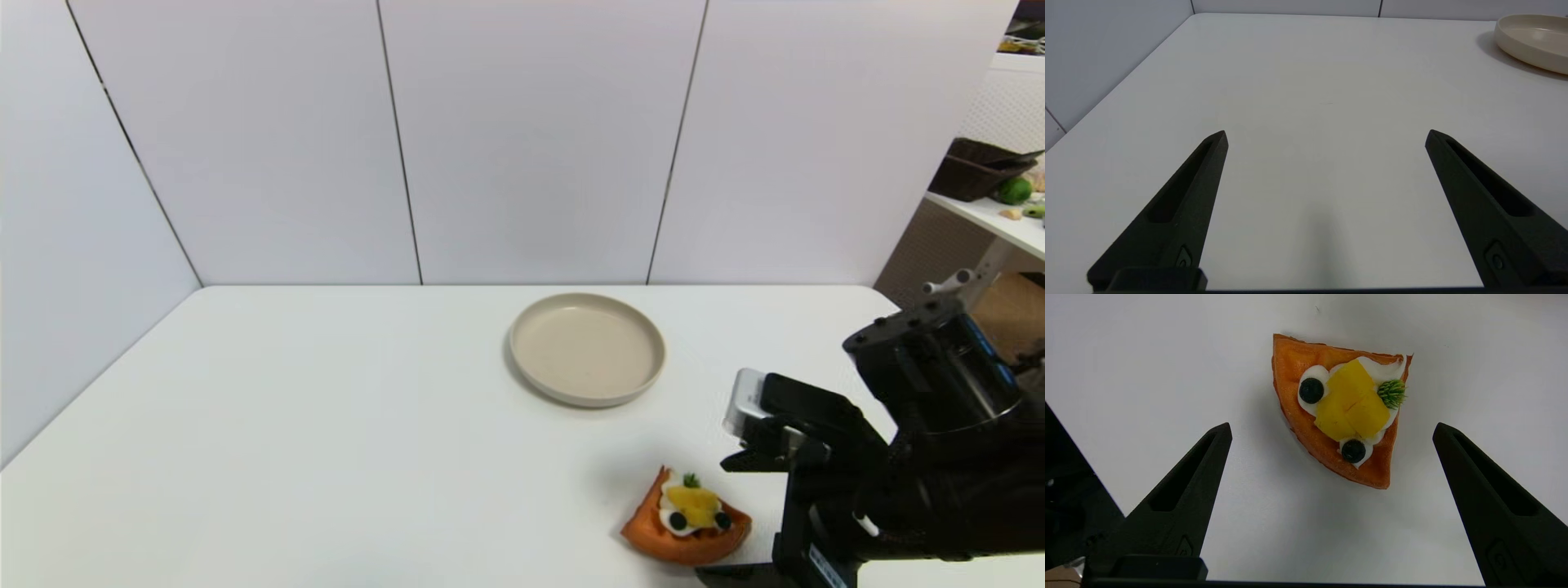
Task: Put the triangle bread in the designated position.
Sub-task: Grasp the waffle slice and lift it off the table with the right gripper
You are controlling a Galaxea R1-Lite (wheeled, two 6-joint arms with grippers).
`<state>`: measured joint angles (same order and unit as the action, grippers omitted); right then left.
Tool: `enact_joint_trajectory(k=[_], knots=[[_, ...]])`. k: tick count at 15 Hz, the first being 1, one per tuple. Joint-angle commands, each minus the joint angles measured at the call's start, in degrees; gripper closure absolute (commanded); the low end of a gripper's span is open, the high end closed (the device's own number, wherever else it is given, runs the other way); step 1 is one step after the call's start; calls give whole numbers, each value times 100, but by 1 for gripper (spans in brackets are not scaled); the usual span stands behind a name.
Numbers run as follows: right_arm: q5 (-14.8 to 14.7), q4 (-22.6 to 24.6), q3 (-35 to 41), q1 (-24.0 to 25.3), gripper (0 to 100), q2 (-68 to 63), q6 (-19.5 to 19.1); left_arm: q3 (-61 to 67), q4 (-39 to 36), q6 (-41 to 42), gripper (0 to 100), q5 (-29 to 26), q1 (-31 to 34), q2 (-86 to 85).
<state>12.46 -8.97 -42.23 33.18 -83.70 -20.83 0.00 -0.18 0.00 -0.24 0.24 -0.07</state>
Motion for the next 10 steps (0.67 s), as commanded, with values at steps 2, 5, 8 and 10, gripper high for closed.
enact_joint_trajectory(k=[2, 5, 8, 10], knots=[[11, 528, 92, 4, 0, -691, -210, 0, -8, 0, 0, -2, 2, -1], [11, 818, 92, 4, 0, -920, -228, 0, -8, 0, 0, -2, 2, -1], [2, 836, 110, -5, 100, -1017, -342, 0, 9, 0, 0, -2, 2, -1], [2, 836, 233, -5, 100, -1034, -386, 0, 9, 0, 0, -2, 2, -1]])
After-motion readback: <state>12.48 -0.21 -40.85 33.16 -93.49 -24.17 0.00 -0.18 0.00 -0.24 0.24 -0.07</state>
